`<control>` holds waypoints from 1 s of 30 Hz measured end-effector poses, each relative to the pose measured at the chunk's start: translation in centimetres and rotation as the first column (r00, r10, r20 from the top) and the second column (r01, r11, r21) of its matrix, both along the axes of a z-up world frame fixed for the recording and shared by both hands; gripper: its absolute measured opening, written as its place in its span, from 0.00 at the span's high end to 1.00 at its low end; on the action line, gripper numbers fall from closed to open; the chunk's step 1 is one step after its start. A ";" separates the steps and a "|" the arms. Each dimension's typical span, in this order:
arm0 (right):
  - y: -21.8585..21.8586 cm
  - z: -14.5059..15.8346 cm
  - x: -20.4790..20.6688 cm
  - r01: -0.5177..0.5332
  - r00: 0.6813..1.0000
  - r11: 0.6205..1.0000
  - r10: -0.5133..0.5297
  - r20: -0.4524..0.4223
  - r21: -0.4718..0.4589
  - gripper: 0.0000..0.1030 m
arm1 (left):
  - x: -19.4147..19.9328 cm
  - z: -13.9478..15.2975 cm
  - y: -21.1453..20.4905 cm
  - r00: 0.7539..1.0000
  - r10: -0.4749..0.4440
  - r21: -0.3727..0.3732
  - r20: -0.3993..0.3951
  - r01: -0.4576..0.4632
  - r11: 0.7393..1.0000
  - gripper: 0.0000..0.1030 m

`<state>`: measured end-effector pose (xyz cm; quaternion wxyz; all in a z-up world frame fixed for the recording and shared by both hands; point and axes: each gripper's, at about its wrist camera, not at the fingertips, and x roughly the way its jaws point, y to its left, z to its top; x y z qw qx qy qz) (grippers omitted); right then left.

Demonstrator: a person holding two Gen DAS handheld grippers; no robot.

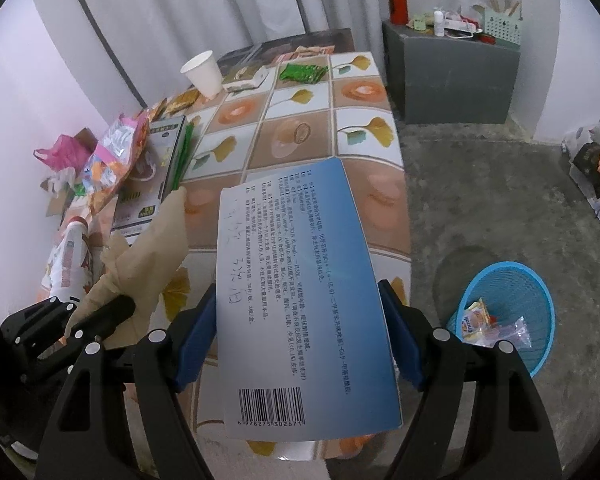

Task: Collect trash
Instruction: 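Carry the paper towel and medicine box over the wastebasket with both tools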

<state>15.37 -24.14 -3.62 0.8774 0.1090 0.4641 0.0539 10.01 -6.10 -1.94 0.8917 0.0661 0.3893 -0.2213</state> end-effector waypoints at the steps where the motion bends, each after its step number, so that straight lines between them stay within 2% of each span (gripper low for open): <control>1: -0.3 0.2 -0.2 0.006 1.000 1.000 -0.006 0.004 -0.002 0.28 | -0.1 0.1 -0.2 1.000 -0.006 -0.001 0.004 0.006 1.000 0.94; 15: -4.6 1.2 -2.6 0.097 0.995 0.995 -0.096 0.030 -0.017 0.28 | -0.7 1.4 -5.2 0.991 -0.125 0.001 0.043 0.125 0.992 0.94; 23: -9.4 1.6 -4.4 0.189 0.982 0.981 -0.187 0.035 -0.036 0.28 | -0.6 2.0 -10.9 0.968 -0.246 0.007 0.056 0.246 0.969 0.94; 30: -14.2 1.3 -6.4 0.277 0.961 0.958 -0.277 0.023 -0.066 0.28 | -0.3 1.4 -15.9 0.941 -0.339 -0.009 0.017 0.339 0.941 0.94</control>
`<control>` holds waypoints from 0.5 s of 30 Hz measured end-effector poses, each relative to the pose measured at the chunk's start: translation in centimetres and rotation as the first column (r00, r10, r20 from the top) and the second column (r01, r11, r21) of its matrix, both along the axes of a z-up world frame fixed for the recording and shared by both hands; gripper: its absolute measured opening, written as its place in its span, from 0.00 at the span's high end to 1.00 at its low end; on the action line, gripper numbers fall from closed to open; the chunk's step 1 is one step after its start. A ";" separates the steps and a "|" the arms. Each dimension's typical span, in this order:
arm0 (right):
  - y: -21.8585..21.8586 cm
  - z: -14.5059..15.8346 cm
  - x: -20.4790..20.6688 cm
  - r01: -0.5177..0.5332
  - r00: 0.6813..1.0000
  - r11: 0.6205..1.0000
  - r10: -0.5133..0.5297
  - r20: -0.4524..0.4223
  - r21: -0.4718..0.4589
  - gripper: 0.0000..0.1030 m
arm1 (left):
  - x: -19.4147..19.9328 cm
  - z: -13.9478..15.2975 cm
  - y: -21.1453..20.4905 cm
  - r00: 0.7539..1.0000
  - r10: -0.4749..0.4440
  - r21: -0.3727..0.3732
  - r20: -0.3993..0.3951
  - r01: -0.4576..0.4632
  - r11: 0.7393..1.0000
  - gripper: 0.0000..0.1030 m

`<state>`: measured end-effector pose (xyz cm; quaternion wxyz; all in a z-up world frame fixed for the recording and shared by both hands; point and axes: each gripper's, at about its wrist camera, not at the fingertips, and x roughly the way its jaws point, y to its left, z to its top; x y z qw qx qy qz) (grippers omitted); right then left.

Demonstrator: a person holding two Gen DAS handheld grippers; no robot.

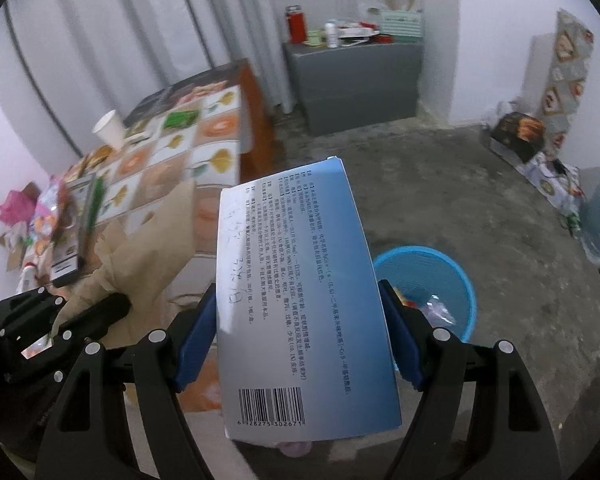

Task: Collect trash
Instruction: 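Carry the paper towel and medicine box over the wastebasket with both tools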

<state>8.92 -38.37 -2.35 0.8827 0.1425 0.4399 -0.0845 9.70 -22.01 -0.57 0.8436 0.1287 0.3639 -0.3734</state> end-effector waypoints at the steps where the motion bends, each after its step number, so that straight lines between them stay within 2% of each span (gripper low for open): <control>1: -0.6 -0.1 -0.3 0.012 1.000 1.000 -0.012 -0.003 -0.002 0.28 | 0.1 -0.1 -0.8 1.000 -0.015 -0.003 -0.011 0.015 1.000 0.94; 3: -2.2 -0.4 -1.0 0.044 0.999 0.999 -0.044 -0.007 -0.003 0.28 | 0.2 -0.5 -2.6 0.998 -0.050 -0.006 -0.046 0.050 0.999 0.94; 7: -5.3 -1.2 -2.1 0.097 0.995 0.995 -0.097 -0.021 0.000 0.28 | 0.8 -2.0 -6.2 0.980 -0.102 -0.019 -0.170 0.100 0.995 0.94; 15: -11.9 -5.9 -2.7 0.196 0.974 0.980 -0.189 -0.125 0.044 0.28 | 2.2 -6.7 -14.0 0.940 -0.153 0.025 -0.303 0.169 0.985 0.93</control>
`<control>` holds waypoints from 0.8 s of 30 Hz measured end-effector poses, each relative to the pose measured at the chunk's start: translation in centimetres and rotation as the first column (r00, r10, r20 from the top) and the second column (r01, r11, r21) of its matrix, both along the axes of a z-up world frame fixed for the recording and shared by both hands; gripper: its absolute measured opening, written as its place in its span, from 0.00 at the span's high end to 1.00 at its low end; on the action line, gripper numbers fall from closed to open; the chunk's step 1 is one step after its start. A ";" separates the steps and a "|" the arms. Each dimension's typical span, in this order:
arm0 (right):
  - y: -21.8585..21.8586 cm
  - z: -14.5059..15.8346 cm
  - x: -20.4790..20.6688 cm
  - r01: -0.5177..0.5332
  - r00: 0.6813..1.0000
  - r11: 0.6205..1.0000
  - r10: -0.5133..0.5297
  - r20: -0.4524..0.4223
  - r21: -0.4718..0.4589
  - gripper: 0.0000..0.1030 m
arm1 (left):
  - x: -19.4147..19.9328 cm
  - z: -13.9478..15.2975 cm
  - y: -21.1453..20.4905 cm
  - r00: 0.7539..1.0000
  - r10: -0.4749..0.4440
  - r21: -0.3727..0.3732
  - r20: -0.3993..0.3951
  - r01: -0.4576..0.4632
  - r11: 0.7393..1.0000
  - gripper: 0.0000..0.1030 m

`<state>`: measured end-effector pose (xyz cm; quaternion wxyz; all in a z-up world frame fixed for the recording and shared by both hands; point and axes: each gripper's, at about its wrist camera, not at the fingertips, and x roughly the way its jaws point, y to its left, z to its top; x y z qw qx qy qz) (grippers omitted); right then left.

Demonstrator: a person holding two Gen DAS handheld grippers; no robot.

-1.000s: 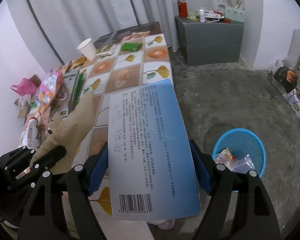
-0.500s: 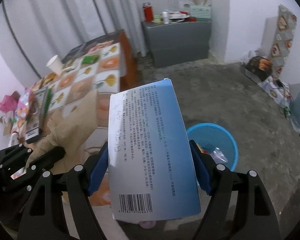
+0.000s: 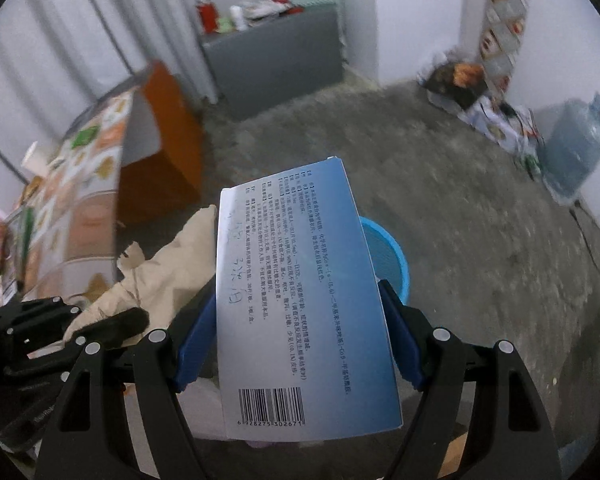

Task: Collect trash
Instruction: 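Carry the paper towel and medicine box over the wastebasket with both tools, then open both tools to drop the towel and box into the wastebasket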

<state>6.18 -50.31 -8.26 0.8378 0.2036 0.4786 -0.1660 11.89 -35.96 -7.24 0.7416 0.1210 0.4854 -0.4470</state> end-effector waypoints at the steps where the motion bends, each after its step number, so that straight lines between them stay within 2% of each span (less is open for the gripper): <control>1: -0.7 -0.7 0.1 0.008 1.000 1.000 -0.008 -0.011 0.009 0.28 | 0.1 -0.9 -1.1 1.000 -0.010 0.015 -0.007 0.010 1.000 0.93; 4: -2.6 -2.9 0.9 0.037 0.998 0.998 -0.035 -0.046 0.042 0.28 | 0.7 -3.5 -3.7 0.999 -0.025 0.059 -0.027 0.026 0.998 0.93; 7: -4.2 -4.9 2.2 0.065 0.996 0.995 -0.060 -0.067 0.073 0.28 | 1.8 -5.5 -5.8 0.998 -0.012 0.070 -0.054 0.016 0.997 0.93; 8: -4.8 -5.6 2.8 0.077 0.995 0.993 -0.072 -0.068 0.086 0.28 | 2.2 -6.2 -6.4 0.998 -0.010 0.069 -0.056 0.014 0.998 0.87; 11: -6.1 -8.0 4.4 0.107 0.992 0.988 -0.098 -0.084 0.111 0.24 | 3.1 -8.1 -8.0 0.998 0.002 0.085 -0.068 0.003 0.996 0.46; 12: -6.3 -9.0 4.9 0.111 0.991 0.986 -0.100 -0.093 0.121 0.21 | 3.5 -9.1 -8.4 0.997 0.022 0.098 -0.069 -0.015 0.995 0.40; 17: -6.4 -12.8 5.3 0.144 0.983 0.976 -0.122 -0.136 0.166 0.21 | 4.6 -10.5 -8.4 0.989 0.084 0.097 -0.121 -0.072 0.993 0.39; 20: -5.9 -13.1 4.5 0.147 0.984 0.970 -0.125 -0.124 0.194 0.21 | 5.0 -9.6 -7.6 0.988 0.099 0.075 -0.115 -0.091 0.993 0.38; 24: -5.7 -11.5 3.1 0.166 0.985 0.966 -0.151 -0.085 0.197 0.21 | 4.7 -8.1 -6.2 0.989 0.104 0.049 -0.108 -0.100 0.994 0.36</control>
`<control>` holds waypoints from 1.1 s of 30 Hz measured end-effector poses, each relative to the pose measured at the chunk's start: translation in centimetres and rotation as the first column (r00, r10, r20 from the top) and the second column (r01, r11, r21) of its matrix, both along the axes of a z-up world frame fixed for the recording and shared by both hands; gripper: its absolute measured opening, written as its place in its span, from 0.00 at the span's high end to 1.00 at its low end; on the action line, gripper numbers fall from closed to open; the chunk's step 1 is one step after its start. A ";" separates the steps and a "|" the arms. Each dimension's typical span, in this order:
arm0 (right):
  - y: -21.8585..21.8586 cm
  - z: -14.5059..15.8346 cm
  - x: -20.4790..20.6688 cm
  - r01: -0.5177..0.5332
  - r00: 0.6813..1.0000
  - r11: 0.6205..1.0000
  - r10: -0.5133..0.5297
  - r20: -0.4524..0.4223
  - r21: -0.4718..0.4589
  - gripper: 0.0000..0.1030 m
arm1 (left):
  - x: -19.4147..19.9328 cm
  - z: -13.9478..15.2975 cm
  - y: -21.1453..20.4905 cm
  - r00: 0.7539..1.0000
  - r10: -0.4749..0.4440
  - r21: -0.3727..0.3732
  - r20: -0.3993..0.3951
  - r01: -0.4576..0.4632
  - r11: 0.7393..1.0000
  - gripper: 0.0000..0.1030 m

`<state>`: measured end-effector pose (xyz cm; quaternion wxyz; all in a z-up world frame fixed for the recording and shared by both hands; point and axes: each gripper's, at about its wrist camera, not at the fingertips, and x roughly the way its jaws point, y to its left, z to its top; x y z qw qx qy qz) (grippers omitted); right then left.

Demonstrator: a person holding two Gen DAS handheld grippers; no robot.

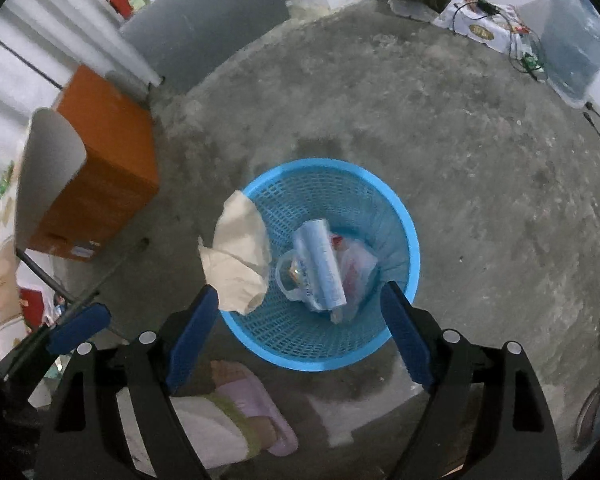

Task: Collect trash
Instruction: 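Open both tools to drop the towel and box into the wastebasket, then close the right tool on the paper towel and push it into the wastebasket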

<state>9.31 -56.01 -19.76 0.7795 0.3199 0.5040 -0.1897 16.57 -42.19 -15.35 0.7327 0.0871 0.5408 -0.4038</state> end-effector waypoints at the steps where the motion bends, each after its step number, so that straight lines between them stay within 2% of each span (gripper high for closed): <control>1: 0.2 0.8 -0.4 0.006 1.000 1.000 -0.006 0.013 -0.009 0.21 | -0.1 0.4 0.1 1.000 0.001 -0.008 0.008 -0.001 1.000 0.36; 11: 1.4 8.4 -3.4 0.040 0.984 0.995 -0.023 0.177 -0.095 0.21 | -0.6 4.4 3.6 0.999 0.053 -0.098 -0.001 -0.053 0.994 0.35; 16: 1.7 9.5 -4.1 0.064 0.971 0.995 -0.045 0.237 -0.076 0.21 | -0.6 8.2 7.6 0.993 0.102 -0.136 0.056 -0.093 0.986 0.35; 20: 3.1 6.6 -2.1 0.004 0.980 1.000 -0.003 0.197 -0.006 0.22 | -1.1 12.0 11.5 0.985 0.110 -0.160 0.130 -0.089 0.983 0.34; 24: 5.6 2.1 1.6 -0.080 0.988 0.994 0.070 0.137 0.072 0.22 | -2.3 15.5 16.7 0.971 0.121 -0.184 0.207 -0.083 0.979 0.28; 27: 6.8 -2.3 5.2 -0.126 0.990 0.979 0.113 0.084 0.159 0.23 | -3.1 16.8 20.6 0.959 0.143 -0.193 0.243 -0.097 0.976 0.25; 29: 7.3 -4.8 7.3 -0.132 0.991 0.973 0.127 0.038 0.188 0.28 | -3.6 17.2 22.9 0.952 0.170 -0.192 0.255 -0.122 0.974 0.25; 33: 8.2 -8.7 11.1 -0.141 0.987 0.976 0.152 -0.056 0.164 0.34 | -4.0 17.4 29.3 0.936 0.254 -0.219 0.245 -0.202 0.955 0.24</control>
